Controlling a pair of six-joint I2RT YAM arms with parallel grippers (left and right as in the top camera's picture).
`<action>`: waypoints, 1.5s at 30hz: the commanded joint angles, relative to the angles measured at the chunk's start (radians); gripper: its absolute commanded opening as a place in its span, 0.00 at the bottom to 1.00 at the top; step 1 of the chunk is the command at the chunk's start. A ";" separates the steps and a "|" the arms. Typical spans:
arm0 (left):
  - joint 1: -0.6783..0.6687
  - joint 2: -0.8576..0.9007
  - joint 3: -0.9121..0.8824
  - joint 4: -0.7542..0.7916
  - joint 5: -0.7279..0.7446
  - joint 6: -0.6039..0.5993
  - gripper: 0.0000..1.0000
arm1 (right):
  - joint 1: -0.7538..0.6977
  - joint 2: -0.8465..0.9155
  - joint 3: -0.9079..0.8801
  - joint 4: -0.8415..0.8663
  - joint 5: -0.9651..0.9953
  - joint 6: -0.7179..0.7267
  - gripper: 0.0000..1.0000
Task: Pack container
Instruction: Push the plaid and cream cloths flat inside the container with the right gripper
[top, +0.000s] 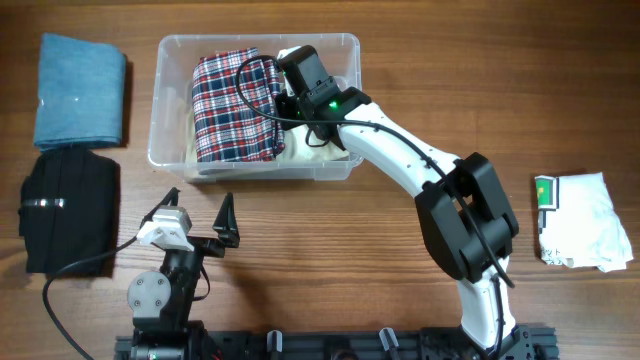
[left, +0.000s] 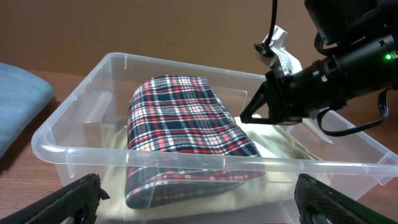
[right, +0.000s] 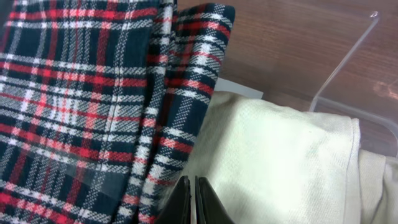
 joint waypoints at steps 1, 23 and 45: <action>-0.002 -0.007 -0.005 -0.004 -0.003 -0.006 1.00 | 0.000 0.052 0.005 0.012 0.020 0.047 0.04; -0.002 -0.007 -0.005 -0.004 -0.003 -0.006 1.00 | 0.099 0.082 0.011 0.140 -0.133 -0.003 1.00; -0.002 -0.007 -0.005 -0.004 -0.003 -0.006 1.00 | -0.227 0.082 0.152 -0.241 -0.108 -0.117 1.00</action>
